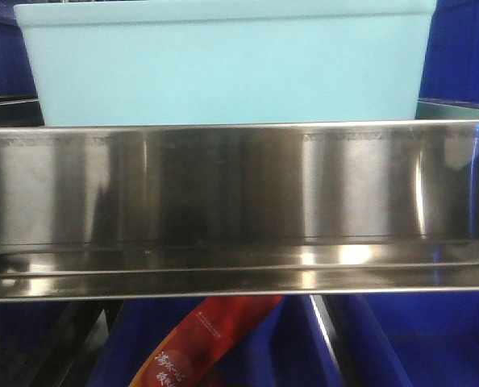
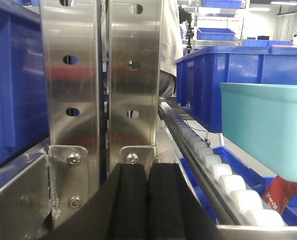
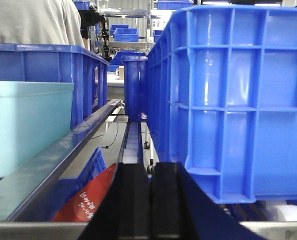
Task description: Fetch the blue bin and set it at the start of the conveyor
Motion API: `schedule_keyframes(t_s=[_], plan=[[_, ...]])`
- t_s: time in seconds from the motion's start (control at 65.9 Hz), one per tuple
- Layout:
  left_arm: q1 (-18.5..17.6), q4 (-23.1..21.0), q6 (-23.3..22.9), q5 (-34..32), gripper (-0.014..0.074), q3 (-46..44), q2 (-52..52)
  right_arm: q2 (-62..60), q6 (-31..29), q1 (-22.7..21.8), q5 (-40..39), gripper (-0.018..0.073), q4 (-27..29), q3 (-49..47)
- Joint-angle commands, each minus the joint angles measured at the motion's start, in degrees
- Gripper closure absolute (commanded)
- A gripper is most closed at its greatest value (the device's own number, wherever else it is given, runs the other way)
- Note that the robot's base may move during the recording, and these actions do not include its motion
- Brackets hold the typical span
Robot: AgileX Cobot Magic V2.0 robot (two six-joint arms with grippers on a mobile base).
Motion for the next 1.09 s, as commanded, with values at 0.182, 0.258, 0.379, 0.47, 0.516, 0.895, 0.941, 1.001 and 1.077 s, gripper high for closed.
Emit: schedule_keyframes(t_s=[0.182, 0.258, 0.379, 0.47, 0.516, 0.895, 0.941, 1.001, 1.077], plan=[[-0.3, -0.3, 0.1, -1.2, 0.0707, -0.2, -0.2, -0.2, -0.2, -0.1, -1.2, 0.0721, -0.4, 0.0], [-0.3, -0.3, 0.1, -1.7, 0.0707, -0.2, -0.2, -0.2, -0.2, -0.1, -1.2, 0.0721, -0.4, 0.0], [-0.3, -0.3, 0.1, -1.8, 0.0707, -0.2, -0.2, -0.2, -0.2, -0.1, -1.2, 0.0721, -0.4, 0.0], [-0.3, -0.3, 0.1, -2.4, 0.0707, -0.2, -0.2, -0.2, -0.2, -0.1, -2.3, 0.0721, -0.4, 0.0], [-0.3, -0.3, 0.1, -3.3, 0.0707, -0.2, -0.2, -0.2, -0.2, -0.1, -2.8, 0.0721, -0.4, 0.0], [-0.3, -1.7, 0.1, -5.6, 0.0707, -0.2, -0.2, -0.2, -0.2, -0.1, -6.4, 0.0721, 0.3, 0.0], [-0.3, -1.7, 0.1, -6.4, 0.0707, -0.2, -0.2, -0.2, -0.2, -0.1, -7.0, 0.0721, 1.0, 0.0], [-0.3, -1.2, 0.1, -5.6, 0.0707, -1.9, -0.2, -0.2, -0.2, -0.1, -6.1, 0.0721, 2.5, -2.1], [-0.3, 0.9, 0.1, -0.8, 0.0707, -6.8, -0.2, -0.2, -0.2, -0.1, -1.6, 0.0713, 3.6, -7.1]])
